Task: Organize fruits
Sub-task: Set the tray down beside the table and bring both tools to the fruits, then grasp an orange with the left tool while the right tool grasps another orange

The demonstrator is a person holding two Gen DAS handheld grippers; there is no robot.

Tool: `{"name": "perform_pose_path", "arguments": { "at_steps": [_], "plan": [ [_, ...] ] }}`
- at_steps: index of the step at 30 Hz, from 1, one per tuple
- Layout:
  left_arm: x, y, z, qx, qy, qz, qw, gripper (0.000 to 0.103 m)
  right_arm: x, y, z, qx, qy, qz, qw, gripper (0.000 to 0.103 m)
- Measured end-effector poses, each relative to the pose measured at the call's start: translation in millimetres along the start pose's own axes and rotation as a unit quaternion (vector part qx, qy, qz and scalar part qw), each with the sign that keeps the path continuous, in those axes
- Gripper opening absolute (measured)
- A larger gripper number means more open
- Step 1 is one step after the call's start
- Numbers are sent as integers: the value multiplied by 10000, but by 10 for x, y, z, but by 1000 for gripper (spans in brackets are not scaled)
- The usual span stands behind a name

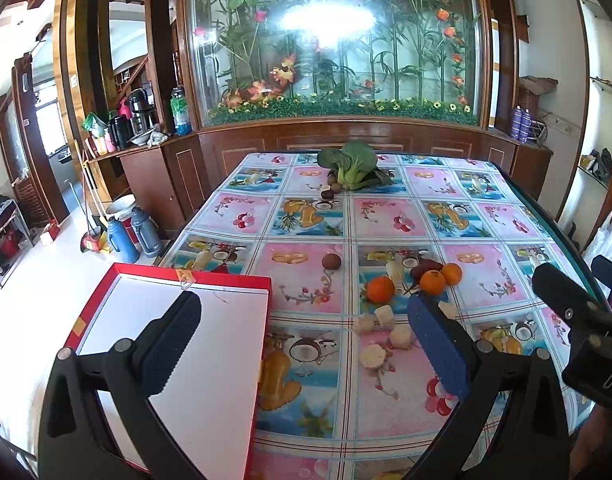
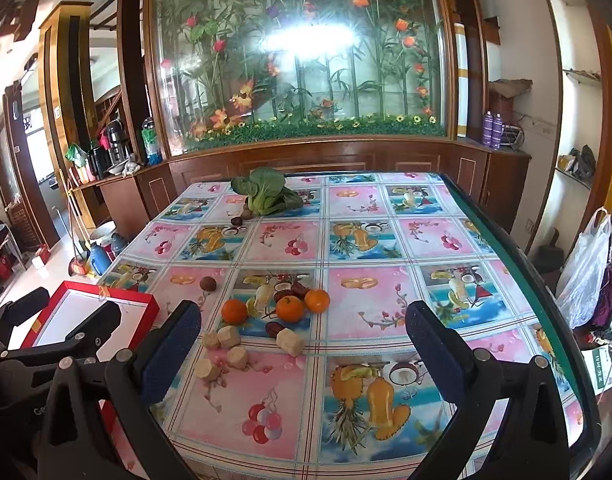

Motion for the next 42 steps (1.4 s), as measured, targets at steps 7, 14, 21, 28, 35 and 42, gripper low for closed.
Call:
{"name": "perform_pose_path", "arguments": {
  "at_steps": [7,14,21,28,35,42],
  "plan": [
    [49,-3,0,-20,-79,41,10000,103,12,16,-6,0,-29,-12,10000,102],
    [173,19,2,27,-238,66,9997,103,67,22,-8,-32,-65,7,10000,102],
    [555,-106,93,278,-778,8,9966,103,426,208,99,-301,-541,306,9976,102],
    [826,-166,127,375,-1051,-109,9937,103,771,377,155,-227,-967,258,9947,102],
    [951,-59,-98,620,-1065,-59,9924,103,960,369,30,-233,-1040,16,9943,102],
    [1124,119,-324,901,-1089,35,9900,103,1153,254,-98,-294,-1230,-421,9911,88]
  ]
}}
Point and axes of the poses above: each gripper's, at about its wrist camera, not at the fingertips, and x roughly the way its jaws point, y to its right, z to its underside, the point moved 1 cm from there along x, roughly the way its jaws point, and after that the axes turned 11 degrees about -y, right-handed, at the moved point
